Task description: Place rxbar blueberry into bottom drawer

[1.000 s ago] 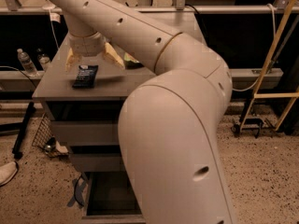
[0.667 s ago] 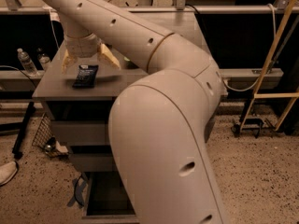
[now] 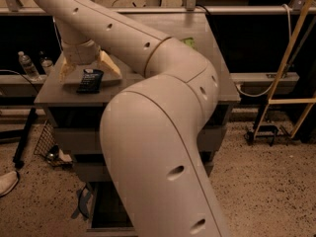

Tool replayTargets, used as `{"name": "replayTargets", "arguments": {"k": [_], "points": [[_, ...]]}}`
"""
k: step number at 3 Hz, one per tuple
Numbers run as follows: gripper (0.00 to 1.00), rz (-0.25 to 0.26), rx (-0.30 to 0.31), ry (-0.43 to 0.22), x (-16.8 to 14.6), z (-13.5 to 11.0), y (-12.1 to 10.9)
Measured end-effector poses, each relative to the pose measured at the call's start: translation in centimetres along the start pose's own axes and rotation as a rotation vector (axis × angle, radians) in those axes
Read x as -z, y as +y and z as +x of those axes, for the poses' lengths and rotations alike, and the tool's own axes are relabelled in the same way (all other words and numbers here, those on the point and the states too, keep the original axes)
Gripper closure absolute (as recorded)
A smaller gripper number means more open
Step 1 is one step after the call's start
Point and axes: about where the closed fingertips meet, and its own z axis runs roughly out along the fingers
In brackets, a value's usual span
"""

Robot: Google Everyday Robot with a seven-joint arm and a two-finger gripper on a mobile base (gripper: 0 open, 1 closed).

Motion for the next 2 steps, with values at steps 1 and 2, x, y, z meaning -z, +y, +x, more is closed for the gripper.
{"name": "replayTargets", "arguments": {"k": [1, 2], "points": [[0.25, 0.01, 0.0, -0.02, -0.62, 0.3, -0.23], [0.56, 0.015, -0.001, -0.023, -0.34, 0.45, -0.21]]}}
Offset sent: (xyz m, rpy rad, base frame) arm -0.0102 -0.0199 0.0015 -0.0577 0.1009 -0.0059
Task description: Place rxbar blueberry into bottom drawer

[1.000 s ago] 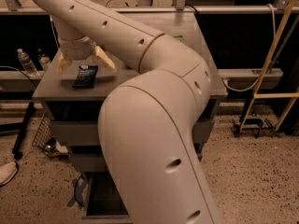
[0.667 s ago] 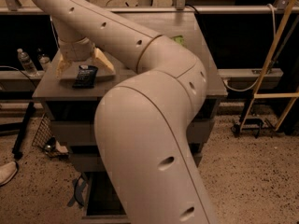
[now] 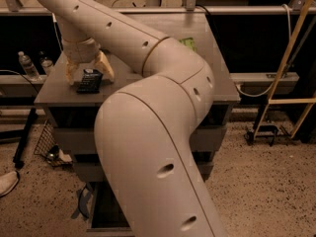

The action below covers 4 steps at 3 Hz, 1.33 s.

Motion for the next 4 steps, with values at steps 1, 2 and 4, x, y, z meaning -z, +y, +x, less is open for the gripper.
{"name": "replayTargets", "arguments": {"k": [1, 2, 4], "points": [[0.78, 0.0, 0.0, 0.0, 0.9, 0.1, 0.0], [0.87, -0.001, -0.003, 0.001, 1.0, 0.1, 0.1], [1.0, 0.003, -0.089, 0.054, 3.5, -0.9, 3.4]]}}
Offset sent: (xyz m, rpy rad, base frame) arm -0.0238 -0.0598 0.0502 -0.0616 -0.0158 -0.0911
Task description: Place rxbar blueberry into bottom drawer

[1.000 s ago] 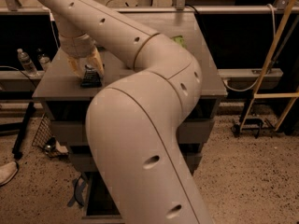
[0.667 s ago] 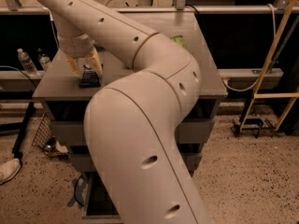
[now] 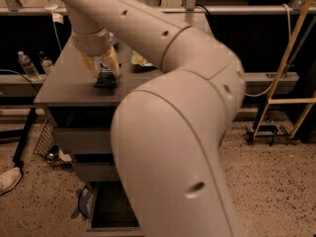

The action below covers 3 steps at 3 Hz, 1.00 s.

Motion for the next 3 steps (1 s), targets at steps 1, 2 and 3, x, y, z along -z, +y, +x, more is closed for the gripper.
{"name": "replayTargets", "arguments": {"k": [1, 2, 3], "points": [[1.0, -0.008, -0.089, 0.033, 2.9, -2.2, 4.0], [1.0, 0.003, -0.14, 0.034, 4.3, -4.2, 6.4], [1.0, 0.015, -0.162, -0.006, 4.1, -6.6, 7.1]]}}
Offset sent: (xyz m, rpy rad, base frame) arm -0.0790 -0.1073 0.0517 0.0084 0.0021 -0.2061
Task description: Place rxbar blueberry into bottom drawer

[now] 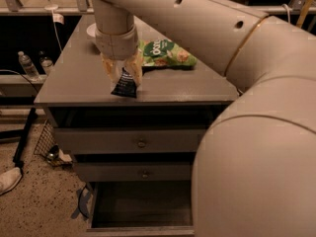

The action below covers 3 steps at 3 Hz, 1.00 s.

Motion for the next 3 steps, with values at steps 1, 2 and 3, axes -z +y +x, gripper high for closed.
{"name": "replayTargets", "arguments": {"k": [1, 2, 3], "points": [[1.0, 0.012, -0.028, -0.045, -0.5, -3.0, 0.3], [1.0, 0.014, -0.031, -0.043, -0.7, -3.5, 0.2], [1.0, -0.005, -0.041, -0.033, -0.9, -6.0, -0.1]]}}
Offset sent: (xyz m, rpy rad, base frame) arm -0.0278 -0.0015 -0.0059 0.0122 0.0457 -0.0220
